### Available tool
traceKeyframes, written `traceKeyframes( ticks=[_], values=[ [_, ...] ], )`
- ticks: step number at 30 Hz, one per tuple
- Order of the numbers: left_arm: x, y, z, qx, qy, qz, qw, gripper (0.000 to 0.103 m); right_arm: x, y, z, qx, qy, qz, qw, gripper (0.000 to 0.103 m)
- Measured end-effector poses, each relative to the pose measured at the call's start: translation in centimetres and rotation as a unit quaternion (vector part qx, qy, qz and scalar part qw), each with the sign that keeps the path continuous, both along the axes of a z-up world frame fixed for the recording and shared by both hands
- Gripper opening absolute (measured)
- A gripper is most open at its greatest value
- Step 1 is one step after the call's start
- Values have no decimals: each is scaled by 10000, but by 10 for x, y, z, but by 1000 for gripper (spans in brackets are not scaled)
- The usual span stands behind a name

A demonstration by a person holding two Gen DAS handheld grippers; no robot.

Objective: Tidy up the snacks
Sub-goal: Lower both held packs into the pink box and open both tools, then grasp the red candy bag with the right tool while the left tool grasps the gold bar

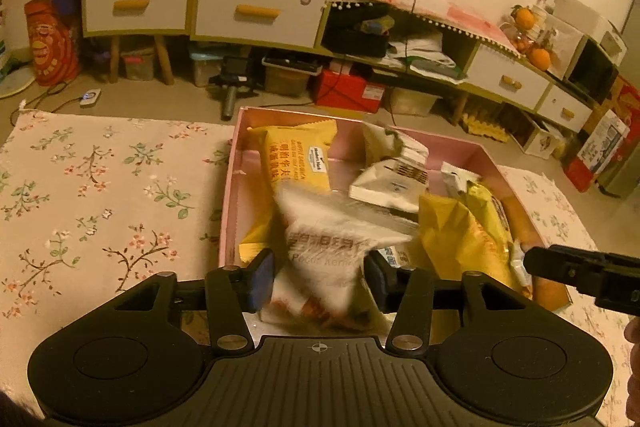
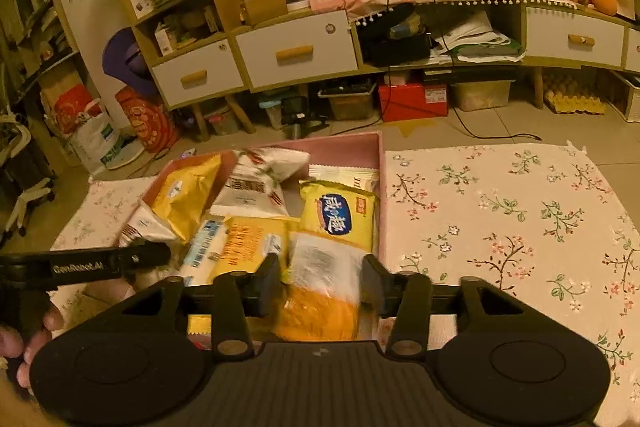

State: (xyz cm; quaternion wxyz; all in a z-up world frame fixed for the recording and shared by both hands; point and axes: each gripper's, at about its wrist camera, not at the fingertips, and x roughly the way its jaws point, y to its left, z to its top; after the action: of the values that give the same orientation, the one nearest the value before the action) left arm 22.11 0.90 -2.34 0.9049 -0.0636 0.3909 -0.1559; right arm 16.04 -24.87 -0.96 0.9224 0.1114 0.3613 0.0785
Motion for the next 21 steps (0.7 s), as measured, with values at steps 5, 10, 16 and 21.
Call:
traceKeyframes(
  ticks=[5,10,16,21],
  values=[
    [-8,-2,8,-94,-46,-117,9999,74,-3,3,7,147,-70,49,9999,44],
    [-16,-3,15,-57,-24,-187,9998,77,-5,6,12,130,-13,42,9999,51],
    [-34,-1,26,-65,-5,-269,9996,86,-15,5,23,9,66,-52,10000,61],
    [-52,3,34,68,30,-288,9996,89,-33,8,34,-145,-35,-31,9999,68]
  ],
)
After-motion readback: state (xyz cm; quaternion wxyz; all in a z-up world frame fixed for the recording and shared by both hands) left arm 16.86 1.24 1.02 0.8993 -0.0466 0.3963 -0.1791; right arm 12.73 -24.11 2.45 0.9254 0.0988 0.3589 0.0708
